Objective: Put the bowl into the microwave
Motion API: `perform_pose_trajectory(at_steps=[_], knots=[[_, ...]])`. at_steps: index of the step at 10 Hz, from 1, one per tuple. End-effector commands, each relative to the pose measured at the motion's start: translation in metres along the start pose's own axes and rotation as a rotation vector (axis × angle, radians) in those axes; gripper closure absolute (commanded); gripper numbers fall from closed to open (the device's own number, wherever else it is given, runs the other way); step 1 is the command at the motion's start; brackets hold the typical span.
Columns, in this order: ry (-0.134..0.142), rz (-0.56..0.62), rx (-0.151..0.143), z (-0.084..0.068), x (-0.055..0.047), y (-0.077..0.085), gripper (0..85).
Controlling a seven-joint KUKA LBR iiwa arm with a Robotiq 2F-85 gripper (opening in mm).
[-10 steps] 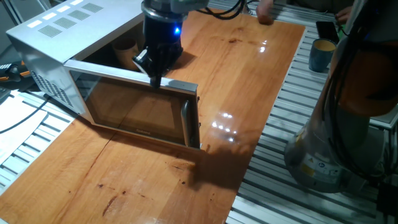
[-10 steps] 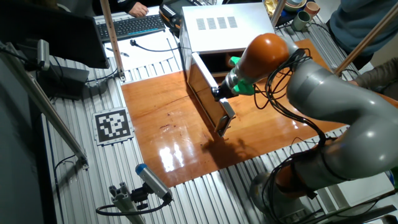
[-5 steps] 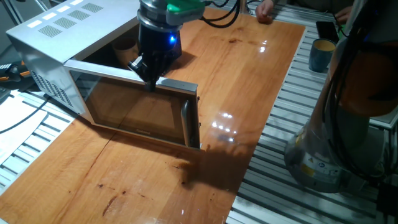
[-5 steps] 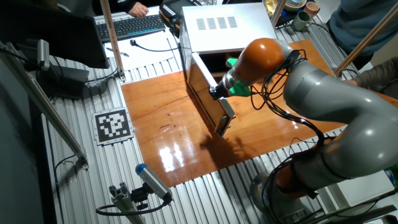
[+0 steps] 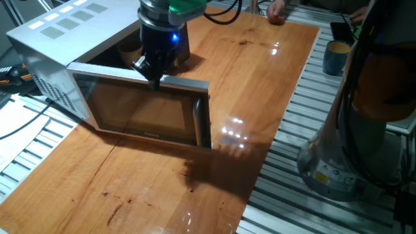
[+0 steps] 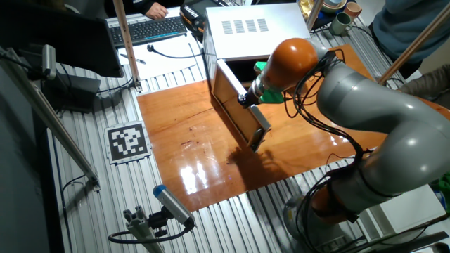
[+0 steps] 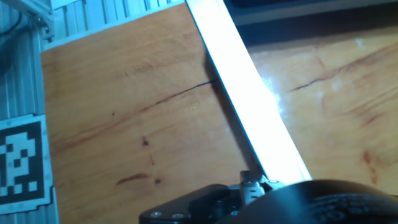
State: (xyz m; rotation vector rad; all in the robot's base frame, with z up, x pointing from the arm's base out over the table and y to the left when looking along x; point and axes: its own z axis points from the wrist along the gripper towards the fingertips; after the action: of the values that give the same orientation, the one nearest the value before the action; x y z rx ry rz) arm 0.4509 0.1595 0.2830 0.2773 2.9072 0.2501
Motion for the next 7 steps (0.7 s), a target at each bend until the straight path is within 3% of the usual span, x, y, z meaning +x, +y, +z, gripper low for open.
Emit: perform_pose_trajectory(at_steps=[1,7], knots=[[-0.005,-0.011,0.011,0.002,-0.004,-0.003,85.0],[-0.006,-0.083,0.053,0.007,-0.031,-0.036,85.0]])
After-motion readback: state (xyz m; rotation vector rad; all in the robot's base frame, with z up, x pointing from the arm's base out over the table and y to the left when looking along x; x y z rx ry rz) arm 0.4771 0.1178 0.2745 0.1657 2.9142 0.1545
